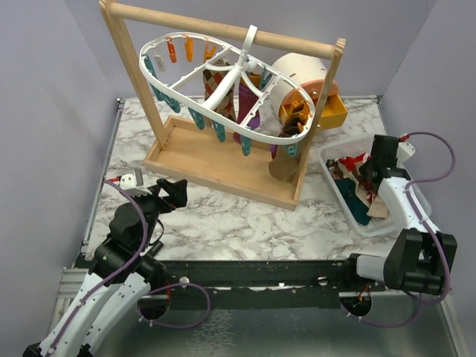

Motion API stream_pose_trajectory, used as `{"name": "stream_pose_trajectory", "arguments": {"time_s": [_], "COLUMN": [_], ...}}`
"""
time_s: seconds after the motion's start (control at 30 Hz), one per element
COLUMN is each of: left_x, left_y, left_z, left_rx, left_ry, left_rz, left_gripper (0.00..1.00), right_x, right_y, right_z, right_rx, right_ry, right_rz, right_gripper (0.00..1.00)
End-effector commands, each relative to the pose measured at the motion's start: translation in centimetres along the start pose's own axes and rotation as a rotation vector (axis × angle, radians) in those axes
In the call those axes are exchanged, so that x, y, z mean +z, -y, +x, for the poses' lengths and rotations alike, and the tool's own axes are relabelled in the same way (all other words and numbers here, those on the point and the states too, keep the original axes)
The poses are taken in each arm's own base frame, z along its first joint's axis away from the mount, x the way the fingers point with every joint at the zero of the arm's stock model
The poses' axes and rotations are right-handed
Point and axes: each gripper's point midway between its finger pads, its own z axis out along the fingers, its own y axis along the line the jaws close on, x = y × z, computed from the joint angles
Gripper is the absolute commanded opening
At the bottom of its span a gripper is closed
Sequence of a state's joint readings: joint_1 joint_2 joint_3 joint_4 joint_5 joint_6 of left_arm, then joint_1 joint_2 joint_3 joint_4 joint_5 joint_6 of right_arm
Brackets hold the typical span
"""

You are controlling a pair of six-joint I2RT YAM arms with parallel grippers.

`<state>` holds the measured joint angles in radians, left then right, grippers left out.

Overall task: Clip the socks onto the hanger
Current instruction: Pick up the sock from the bin.

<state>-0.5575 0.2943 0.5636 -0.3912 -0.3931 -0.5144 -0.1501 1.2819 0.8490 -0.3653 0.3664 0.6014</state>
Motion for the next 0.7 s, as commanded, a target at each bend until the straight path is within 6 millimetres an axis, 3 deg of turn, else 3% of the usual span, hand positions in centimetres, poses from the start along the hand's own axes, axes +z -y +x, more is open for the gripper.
{"name": "stream_pose_trajectory", "arguments": {"time_s": [0.0,0.17,0.37,0.67], "left_x": [0.2,0.1,-0.1,-0.3], "left_y": [0.2,0.5,0.8,1.6], "left_z": [0.7,0.8,0.9,1.3], "left_rx": [0.007,0.005,0.004,0.011], "left_ry": [-0.022,-0.026,-0.03,-0.052], "left_rz": [0.012,0.024,0.039,0.07], "left_gripper": [0.99,0.99,0.99,0.99], "right_x": [-2.8,-6.5,-10.9,-21.1], "right_y": [-0.8,-1.6,-1.9,-3.4], "right_z": [-3.1,-5.7,-7.7,-9.2], "right_rx": [0.046,0.07,0.12,0.041], "right_ry": [0.069,0.132,0.189,0.197], "right_rz": [-0.053,-0.123,-0.2,-0.423], "right_gripper": [0.07,0.01,0.01,0.01]}}
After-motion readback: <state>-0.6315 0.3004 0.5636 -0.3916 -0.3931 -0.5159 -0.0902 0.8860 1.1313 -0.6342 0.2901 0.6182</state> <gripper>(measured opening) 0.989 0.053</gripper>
